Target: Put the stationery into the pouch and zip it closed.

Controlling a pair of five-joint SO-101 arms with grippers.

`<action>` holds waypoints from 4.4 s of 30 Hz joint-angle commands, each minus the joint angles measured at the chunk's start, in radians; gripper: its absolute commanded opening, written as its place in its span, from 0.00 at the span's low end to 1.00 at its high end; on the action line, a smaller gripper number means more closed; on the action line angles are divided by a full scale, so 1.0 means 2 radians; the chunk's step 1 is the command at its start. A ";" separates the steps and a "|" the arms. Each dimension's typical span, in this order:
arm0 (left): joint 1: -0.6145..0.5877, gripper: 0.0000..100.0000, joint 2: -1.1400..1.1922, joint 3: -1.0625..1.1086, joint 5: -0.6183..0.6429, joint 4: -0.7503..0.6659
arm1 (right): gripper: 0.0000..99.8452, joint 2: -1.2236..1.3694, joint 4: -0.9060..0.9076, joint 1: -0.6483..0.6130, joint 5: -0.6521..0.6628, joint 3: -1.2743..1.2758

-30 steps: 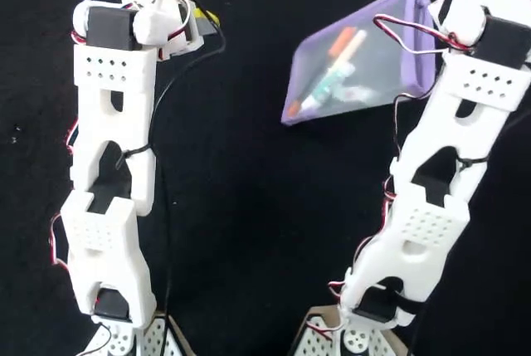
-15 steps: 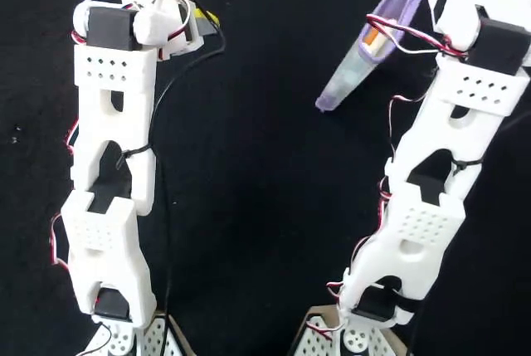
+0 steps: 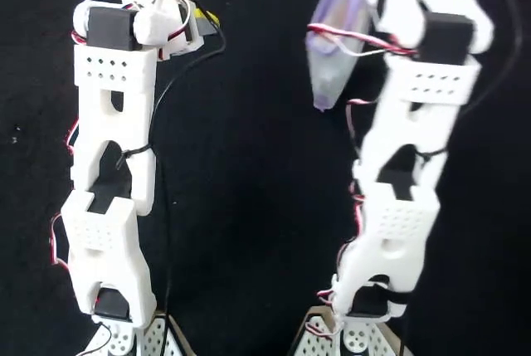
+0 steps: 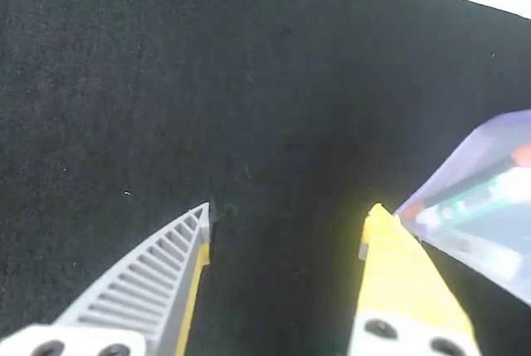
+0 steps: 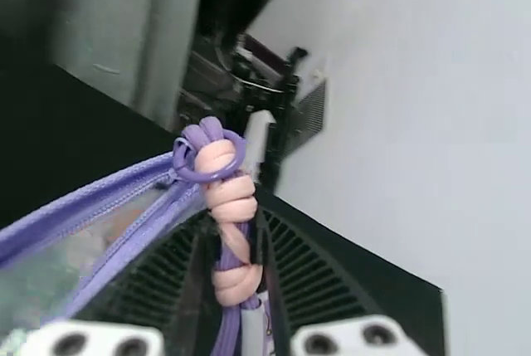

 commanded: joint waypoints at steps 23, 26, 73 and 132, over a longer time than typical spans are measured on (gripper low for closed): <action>-0.168 0.29 -0.022 -0.033 -0.003 0.002 | 0.01 -0.098 0.146 -0.229 -0.154 0.116; -0.173 0.29 -0.022 -0.032 -0.003 0.026 | 0.01 -0.143 0.145 -0.232 -0.154 0.180; 0.001 0.29 -0.806 0.959 -0.360 -0.287 | 0.01 -0.529 0.130 -0.228 -0.128 0.636; 0.206 0.25 -0.766 1.150 -0.469 -0.709 | 0.01 -0.530 0.145 -0.230 -0.051 0.695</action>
